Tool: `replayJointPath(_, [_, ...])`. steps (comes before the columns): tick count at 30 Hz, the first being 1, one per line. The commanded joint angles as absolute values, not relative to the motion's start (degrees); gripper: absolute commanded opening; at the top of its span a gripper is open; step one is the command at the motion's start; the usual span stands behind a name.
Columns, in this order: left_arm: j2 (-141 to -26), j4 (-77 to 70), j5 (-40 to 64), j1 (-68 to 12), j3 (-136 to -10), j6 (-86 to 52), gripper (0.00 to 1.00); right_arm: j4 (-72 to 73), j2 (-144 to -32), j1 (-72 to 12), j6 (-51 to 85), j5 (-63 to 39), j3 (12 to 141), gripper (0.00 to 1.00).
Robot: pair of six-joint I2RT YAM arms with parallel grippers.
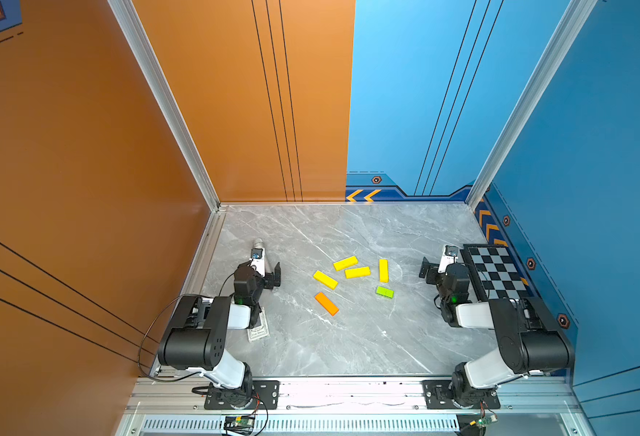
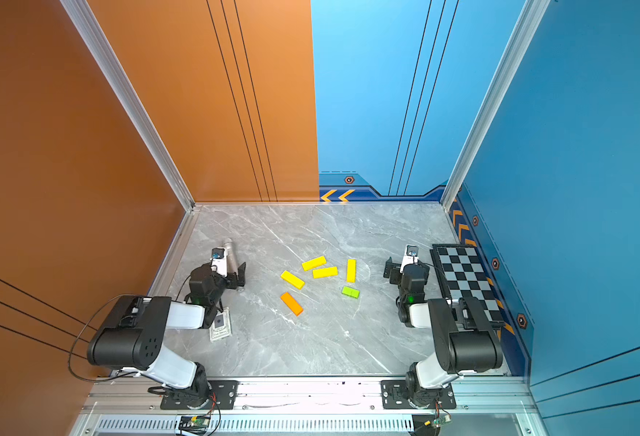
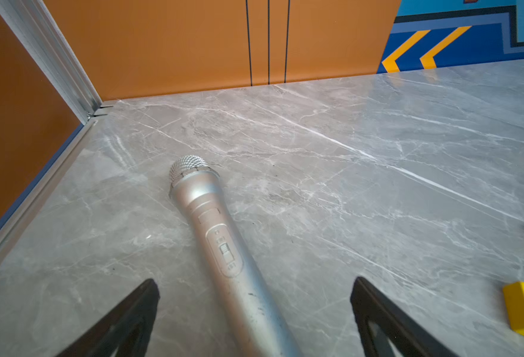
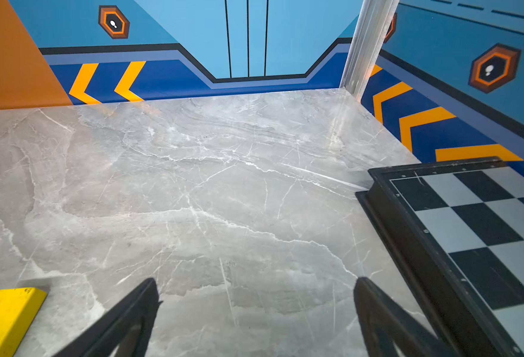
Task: Assemble the letter p with building blocks
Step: Adjust the building block at the center of the board.
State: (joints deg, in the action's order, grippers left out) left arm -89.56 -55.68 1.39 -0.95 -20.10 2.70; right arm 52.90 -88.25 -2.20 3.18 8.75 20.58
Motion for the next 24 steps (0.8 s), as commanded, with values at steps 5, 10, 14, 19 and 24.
replayJointPath(5, [-89.7, -54.1, -0.5, -0.4, -21.4, 1.5, 0.99, 51.7, -88.5, -1.9, 3.8, 9.9, 21.5, 1.00])
replayJointPath(10, [-89.8, -54.0, 1.7, 0.9, -21.4, 0.5, 0.99, 51.7, -88.5, -1.9, 3.9, 9.9, 21.5, 1.00])
replayJointPath(14, [-89.8, -54.0, 2.2, 1.3, -21.5, 0.4, 0.99, 51.5, -88.5, -1.9, 3.8, 10.0, 21.5, 1.00])
replayJointPath(19, [-89.2, -54.2, 4.7, 0.4, -21.1, 2.4, 0.99, 49.6, -87.7, -2.4, 4.0, 11.9, 22.3, 1.00])
replayJointPath(24, [-82.8, -48.1, -2.3, -1.0, -21.7, 2.0, 0.99, 35.8, -83.4, -4.3, 4.5, 20.0, 28.1, 1.00])
